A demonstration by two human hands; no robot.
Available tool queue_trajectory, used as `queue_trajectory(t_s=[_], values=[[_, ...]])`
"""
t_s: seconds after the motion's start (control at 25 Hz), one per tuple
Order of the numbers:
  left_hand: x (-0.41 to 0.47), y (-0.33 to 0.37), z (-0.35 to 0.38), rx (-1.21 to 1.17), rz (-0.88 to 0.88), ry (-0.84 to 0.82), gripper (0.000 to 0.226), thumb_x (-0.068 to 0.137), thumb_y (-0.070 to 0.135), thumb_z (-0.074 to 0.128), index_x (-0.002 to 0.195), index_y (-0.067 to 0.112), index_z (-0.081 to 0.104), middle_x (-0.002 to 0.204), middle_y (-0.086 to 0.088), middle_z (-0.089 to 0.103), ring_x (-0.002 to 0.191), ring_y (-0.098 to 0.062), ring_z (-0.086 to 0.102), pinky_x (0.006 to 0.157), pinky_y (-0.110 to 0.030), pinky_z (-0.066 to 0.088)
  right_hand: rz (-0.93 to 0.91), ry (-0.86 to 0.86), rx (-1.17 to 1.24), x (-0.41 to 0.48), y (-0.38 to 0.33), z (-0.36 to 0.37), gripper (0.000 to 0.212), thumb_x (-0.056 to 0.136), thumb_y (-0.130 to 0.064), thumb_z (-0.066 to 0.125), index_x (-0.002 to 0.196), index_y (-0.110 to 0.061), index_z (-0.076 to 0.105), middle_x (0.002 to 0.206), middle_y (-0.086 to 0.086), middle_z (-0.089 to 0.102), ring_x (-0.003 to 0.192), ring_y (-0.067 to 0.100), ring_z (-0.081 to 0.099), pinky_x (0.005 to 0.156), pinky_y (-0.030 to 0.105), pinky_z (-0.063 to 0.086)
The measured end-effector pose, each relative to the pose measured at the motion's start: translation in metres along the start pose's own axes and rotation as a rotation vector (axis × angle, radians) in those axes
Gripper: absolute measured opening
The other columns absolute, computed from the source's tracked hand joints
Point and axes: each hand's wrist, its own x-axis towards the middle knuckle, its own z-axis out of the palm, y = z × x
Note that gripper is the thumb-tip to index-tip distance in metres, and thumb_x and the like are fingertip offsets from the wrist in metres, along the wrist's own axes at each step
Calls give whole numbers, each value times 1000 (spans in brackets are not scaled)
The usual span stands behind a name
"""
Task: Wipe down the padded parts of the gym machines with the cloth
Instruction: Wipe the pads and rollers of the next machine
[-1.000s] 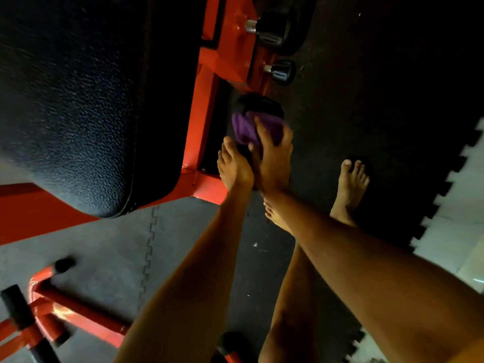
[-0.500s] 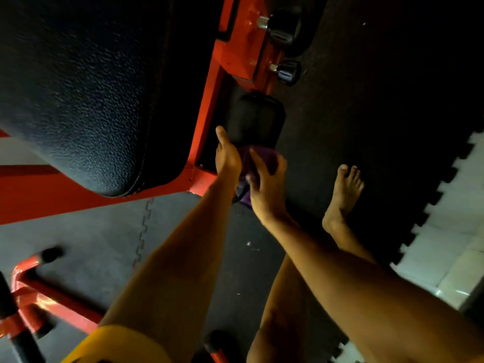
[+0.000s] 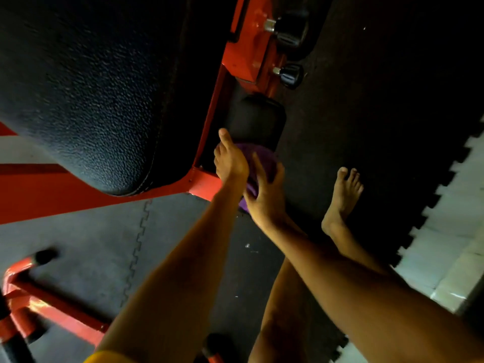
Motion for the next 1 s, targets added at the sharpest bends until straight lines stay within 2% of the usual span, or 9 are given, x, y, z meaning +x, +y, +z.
queue_trajectory(t_s=[0.08,0.16,0.28,0.36,0.44,0.56,0.72,0.84,1.0], values=[[28,-11,4,-204,-122,79,100,85,86,14,155,19,40,156,-9,45,146,-32,39,120,-52,29,21,-70,61,-37,3,6,76,90,-28,74,156,-34,36,161,23,20,143,44,39,103,53,53],[21,-13,12,-192,-142,76,104,81,89,9,154,23,42,155,-7,47,146,-30,38,121,-52,26,-10,-2,111,-15,3,1,71,92,-19,73,154,-31,40,160,18,22,142,40,40,108,51,49],[-22,4,16,167,52,28,62,108,48,21,161,15,20,167,-12,21,156,-28,14,126,-44,6,41,85,140,45,-2,-19,66,94,-15,67,154,-30,42,157,17,31,136,35,45,109,42,45],[-32,-7,20,361,155,-43,58,111,26,28,161,9,6,169,-14,5,157,-28,2,126,-37,-2,91,143,139,68,-11,-28,61,99,-16,63,155,-27,42,156,21,32,135,37,45,104,36,42],[-34,-20,22,424,224,-20,57,110,19,28,161,9,5,169,-11,5,157,-26,3,122,-31,-3,145,189,127,88,-17,-32,58,101,-18,60,155,-27,41,159,18,30,140,36,41,103,35,40],[-12,-17,16,252,202,68,52,112,28,25,161,13,17,165,-11,24,152,-28,18,120,-34,7,73,180,87,69,-16,-25,58,101,-24,59,155,-30,41,157,17,34,136,36,46,101,44,49],[31,-4,9,-69,-113,24,74,103,65,9,159,23,32,159,-9,41,149,-31,31,123,-51,17,-18,-31,-4,-25,9,0,69,92,-19,74,154,-28,44,161,22,28,140,39,45,104,38,52],[15,1,13,-27,-30,15,65,107,56,9,160,24,28,163,-5,34,152,-27,26,124,-50,13,48,63,117,2,2,-3,66,93,-18,72,152,-28,45,157,20,31,138,37,45,105,42,52],[-15,0,33,85,42,0,58,110,45,12,163,22,13,171,-1,8,157,-16,0,124,-37,-7,129,225,211,87,-22,-36,56,102,-17,60,155,-21,42,143,-2,39,126,15,47,82,3,45]])
